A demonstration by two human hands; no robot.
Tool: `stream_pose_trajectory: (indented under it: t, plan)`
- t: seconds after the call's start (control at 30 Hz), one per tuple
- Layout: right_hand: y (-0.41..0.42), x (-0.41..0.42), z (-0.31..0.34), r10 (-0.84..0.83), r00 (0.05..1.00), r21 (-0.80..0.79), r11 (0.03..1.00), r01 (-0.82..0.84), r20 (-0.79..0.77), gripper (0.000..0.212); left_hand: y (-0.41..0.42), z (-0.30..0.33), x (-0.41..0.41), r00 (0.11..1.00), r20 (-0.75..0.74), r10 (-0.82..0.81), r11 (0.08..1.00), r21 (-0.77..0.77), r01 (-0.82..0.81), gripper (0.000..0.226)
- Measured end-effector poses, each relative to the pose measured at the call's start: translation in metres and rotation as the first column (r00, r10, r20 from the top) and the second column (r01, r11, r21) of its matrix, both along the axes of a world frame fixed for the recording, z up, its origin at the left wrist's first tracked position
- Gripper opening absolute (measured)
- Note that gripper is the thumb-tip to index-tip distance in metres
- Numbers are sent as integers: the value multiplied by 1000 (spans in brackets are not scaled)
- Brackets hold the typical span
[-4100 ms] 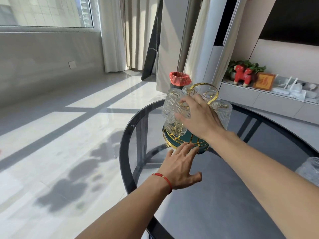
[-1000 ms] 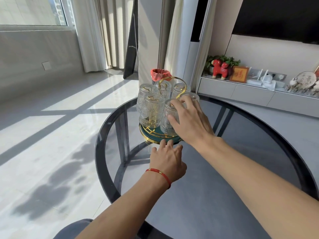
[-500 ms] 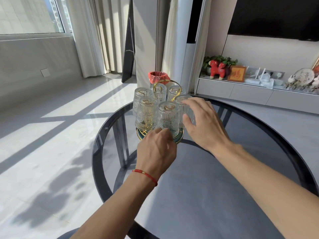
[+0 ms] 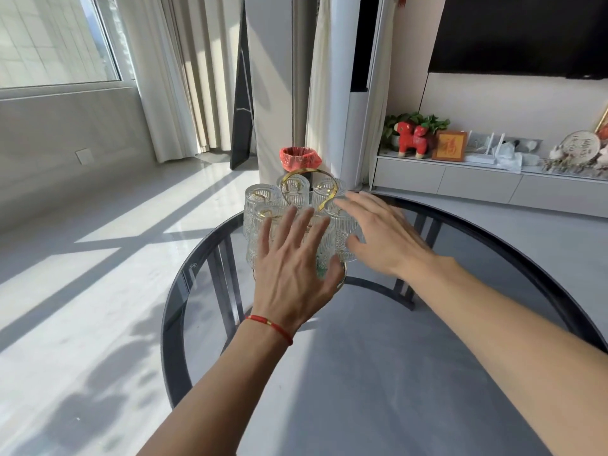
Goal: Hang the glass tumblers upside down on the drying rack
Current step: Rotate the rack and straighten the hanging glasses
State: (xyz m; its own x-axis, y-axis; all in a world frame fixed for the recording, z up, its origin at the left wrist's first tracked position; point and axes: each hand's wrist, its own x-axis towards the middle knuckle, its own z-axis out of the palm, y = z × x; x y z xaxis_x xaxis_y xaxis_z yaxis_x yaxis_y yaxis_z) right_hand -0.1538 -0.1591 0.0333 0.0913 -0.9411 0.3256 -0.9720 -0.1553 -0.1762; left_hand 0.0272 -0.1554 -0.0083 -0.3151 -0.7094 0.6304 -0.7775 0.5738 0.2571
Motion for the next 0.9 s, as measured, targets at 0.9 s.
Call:
stream_pose_trajectory:
  t: [0.9]
  plan:
    - [4,-24,-5,27,989,54,998,-35,142,69,3,2,-1,998,65,-18,998,56,15,63]
